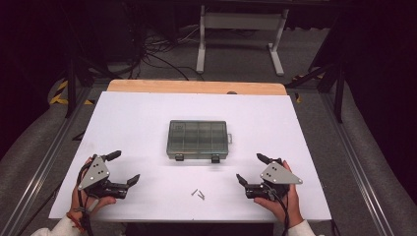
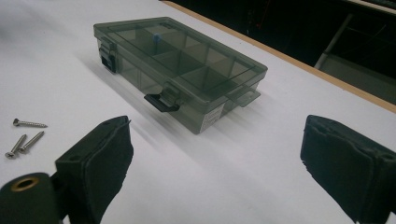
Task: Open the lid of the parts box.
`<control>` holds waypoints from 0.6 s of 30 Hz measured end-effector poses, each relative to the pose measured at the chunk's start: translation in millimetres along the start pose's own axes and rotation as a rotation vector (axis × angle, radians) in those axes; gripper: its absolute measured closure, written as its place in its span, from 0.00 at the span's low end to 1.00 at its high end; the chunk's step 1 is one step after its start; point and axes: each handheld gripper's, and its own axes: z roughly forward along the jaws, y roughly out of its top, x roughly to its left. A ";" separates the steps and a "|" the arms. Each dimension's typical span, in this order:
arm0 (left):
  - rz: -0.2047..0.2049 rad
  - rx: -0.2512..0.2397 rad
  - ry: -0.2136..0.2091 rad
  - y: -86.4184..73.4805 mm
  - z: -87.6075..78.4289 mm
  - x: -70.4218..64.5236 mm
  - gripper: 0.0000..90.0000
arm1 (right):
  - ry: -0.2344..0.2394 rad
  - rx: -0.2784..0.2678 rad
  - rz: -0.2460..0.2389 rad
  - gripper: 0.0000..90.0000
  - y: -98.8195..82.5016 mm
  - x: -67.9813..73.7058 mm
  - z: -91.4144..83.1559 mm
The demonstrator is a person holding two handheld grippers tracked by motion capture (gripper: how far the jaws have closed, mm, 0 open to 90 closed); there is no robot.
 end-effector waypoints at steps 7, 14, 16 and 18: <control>0.012 0.010 -0.014 1.0 2.0 -2.0 0.04 | 0.005 0.018 0.004 0.14 -3.9 0.9 3.7; 0.016 0.026 -0.012 2.1 5.9 -3.7 0.05 | -0.004 0.023 0.025 0.14 -4.0 -3.9 4.2; 0.010 0.024 -0.017 2.3 5.6 -4.6 0.05 | -0.007 0.029 0.026 0.14 -4.5 -4.4 4.5; 0.018 0.027 -0.017 2.8 4.9 -5.2 0.05 | 0.000 0.035 0.021 0.14 -4.3 -3.6 5.1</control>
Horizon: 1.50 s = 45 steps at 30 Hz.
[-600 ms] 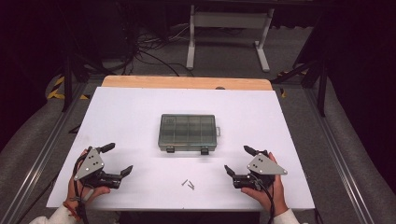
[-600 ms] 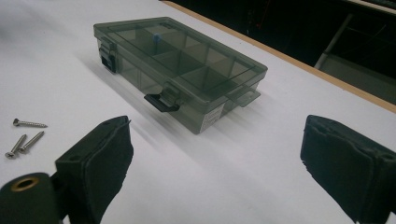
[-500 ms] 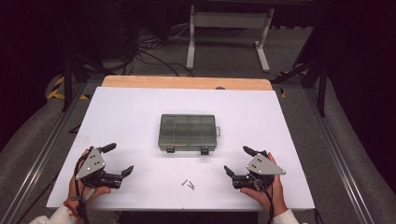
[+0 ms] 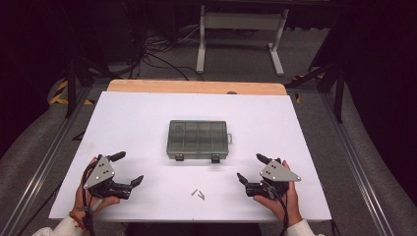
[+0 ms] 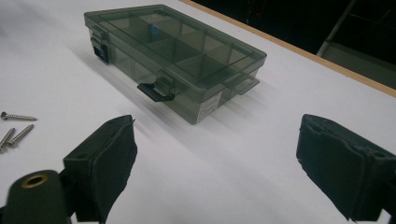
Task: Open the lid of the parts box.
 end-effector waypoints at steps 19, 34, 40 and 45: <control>0.012 0.076 -0.008 0.6 14.3 0.7 0.06 | 0.033 0.039 -0.032 0.21 -0.2 1.7 6.2; 0.019 0.117 -0.038 11.5 37.7 5.5 0.06 | 0.019 0.081 -0.002 0.14 8.5 -14.6 24.0; 0.022 0.152 -0.055 17.2 48.7 6.5 0.08 | 0.065 0.118 -0.011 0.14 15.1 -17.5 33.9; 0.022 0.181 -0.071 23.9 63.3 8.1 0.12 | 0.102 0.157 -0.042 0.21 23.1 -16.0 50.5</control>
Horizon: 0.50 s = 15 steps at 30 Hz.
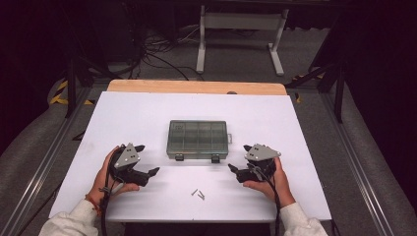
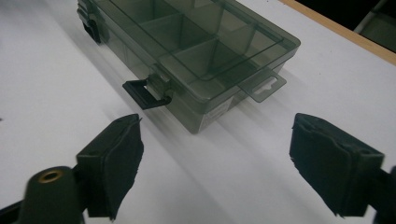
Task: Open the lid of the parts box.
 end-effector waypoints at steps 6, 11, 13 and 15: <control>0.010 0.030 -0.018 10.1 15.4 2.1 0.27 | 0.067 0.050 -0.006 0.36 7.0 -4.2 19.1; -0.002 0.063 -0.038 15.1 27.5 5.1 0.45 | 0.092 0.077 0.002 0.56 9.6 -4.9 31.3; -0.002 0.072 -0.050 16.5 30.4 6.0 0.49 | 0.100 0.081 0.005 0.62 10.6 -4.7 33.8; -0.003 0.069 -0.059 17.8 32.3 6.0 0.54 | 0.088 0.090 0.007 0.66 11.1 -5.2 35.1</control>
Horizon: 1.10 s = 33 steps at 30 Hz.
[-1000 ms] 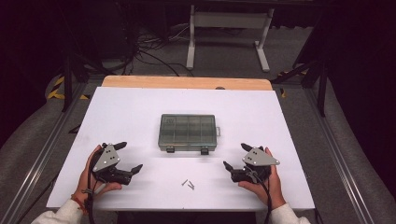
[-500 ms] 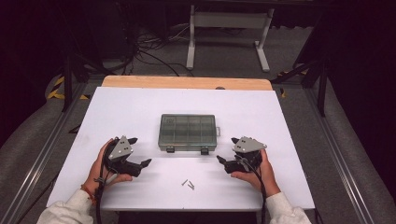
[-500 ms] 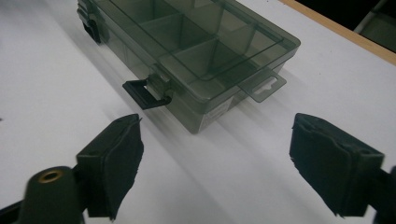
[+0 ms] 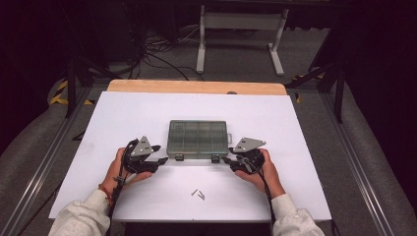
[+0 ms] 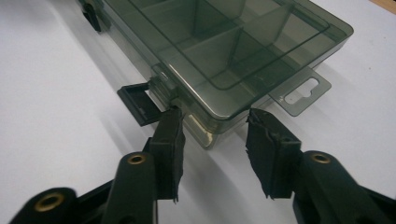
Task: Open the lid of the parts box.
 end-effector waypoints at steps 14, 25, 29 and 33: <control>0.007 0.000 -0.012 5.4 6.1 0.4 0.70 | 0.011 0.012 0.026 0.69 -1.2 -3.1 5.1; -0.002 0.002 -0.016 4.2 4.8 2.7 0.72 | 0.015 -0.002 0.028 0.75 -0.7 -2.1 2.0; 0.001 0.001 -0.016 4.4 4.6 2.8 0.73 | 0.014 -0.002 0.031 0.75 -0.8 -1.9 1.8; 0.000 0.004 -0.012 4.8 3.9 2.6 0.75 | 0.020 0.009 0.036 0.74 -1.5 -2.7 3.6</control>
